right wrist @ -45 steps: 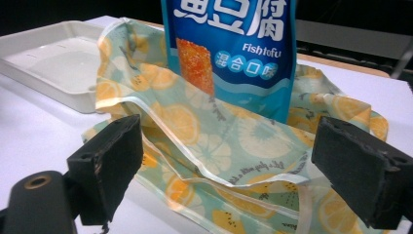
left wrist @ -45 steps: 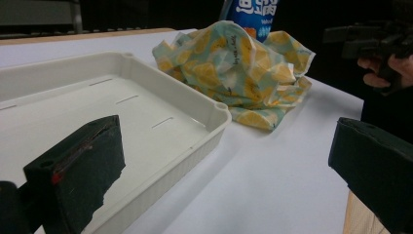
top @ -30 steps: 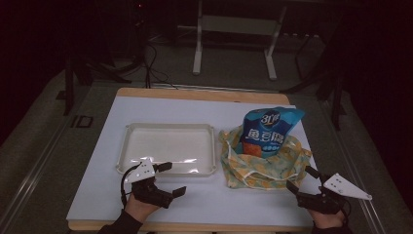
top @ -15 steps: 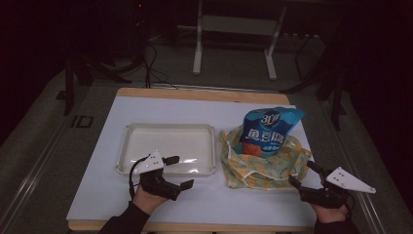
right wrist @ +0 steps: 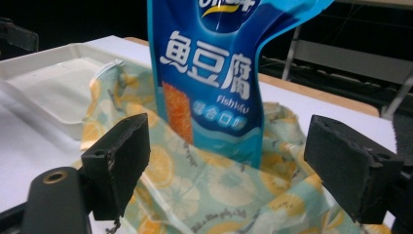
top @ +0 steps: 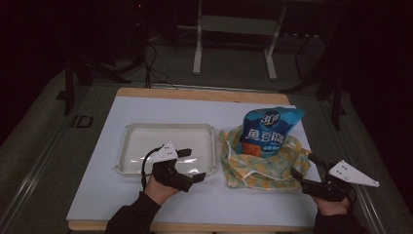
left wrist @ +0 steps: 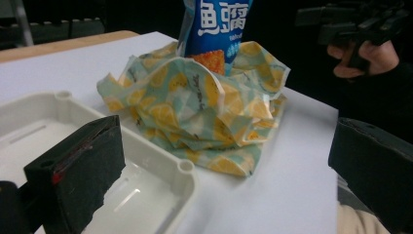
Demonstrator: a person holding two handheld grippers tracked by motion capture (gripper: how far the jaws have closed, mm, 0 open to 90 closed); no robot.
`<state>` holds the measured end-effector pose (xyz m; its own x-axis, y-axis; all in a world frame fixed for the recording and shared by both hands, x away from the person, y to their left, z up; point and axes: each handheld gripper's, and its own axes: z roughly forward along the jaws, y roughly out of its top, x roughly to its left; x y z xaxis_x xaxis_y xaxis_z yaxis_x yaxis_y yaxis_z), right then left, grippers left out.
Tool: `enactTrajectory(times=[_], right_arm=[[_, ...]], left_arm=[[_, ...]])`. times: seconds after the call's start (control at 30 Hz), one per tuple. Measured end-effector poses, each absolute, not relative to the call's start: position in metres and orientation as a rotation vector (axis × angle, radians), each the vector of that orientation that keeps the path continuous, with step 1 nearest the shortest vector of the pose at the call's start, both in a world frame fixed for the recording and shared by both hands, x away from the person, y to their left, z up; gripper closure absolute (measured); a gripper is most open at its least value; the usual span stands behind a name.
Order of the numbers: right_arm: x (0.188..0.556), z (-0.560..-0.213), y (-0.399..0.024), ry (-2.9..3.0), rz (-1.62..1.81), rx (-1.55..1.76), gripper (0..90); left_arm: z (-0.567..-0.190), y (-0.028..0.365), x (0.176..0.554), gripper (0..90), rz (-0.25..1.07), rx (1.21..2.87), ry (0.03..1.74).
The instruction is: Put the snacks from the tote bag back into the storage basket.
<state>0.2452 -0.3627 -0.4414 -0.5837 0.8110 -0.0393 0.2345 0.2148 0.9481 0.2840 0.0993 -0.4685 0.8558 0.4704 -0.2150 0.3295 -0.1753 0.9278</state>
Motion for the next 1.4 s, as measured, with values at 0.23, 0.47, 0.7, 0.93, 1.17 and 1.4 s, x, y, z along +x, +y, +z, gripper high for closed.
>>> enactTrajectory(times=[0.23, 0.47, 0.7, 0.93, 1.17, 1.4], right_arm=[[0.253, -0.438, -0.359, 1.954, 1.365, 0.95, 18.6], [0.261, -0.436, -0.356, 1.961, 1.373, 0.932, 20.1], [0.27, -0.43, -0.352, 1.977, 1.381, 0.903, 20.5], [0.281, -0.422, -0.351, 1.996, 1.377, 0.872, 20.9], [0.292, -0.423, -0.349, 2.012, 1.372, 0.869, 21.0], [0.306, -0.425, -0.35, 2.032, 1.403, 0.892, 20.6]], left_arm=[[-0.463, 0.081, 0.296, 0.4, 0.146, 1.804, 0.581], [-0.456, 0.064, 0.309, 1.0, 0.137, 1.803, 0.553], [-0.447, 0.049, 0.323, 1.0, 0.142, 1.803, 0.541], [-0.438, 0.032, 0.336, 1.0, 0.129, 1.816, 0.51], [-0.432, 0.017, 0.349, 1.0, 0.116, 1.829, 0.481], [-0.428, 0.003, 0.363, 1.0, 0.113, 1.828, 0.478]])
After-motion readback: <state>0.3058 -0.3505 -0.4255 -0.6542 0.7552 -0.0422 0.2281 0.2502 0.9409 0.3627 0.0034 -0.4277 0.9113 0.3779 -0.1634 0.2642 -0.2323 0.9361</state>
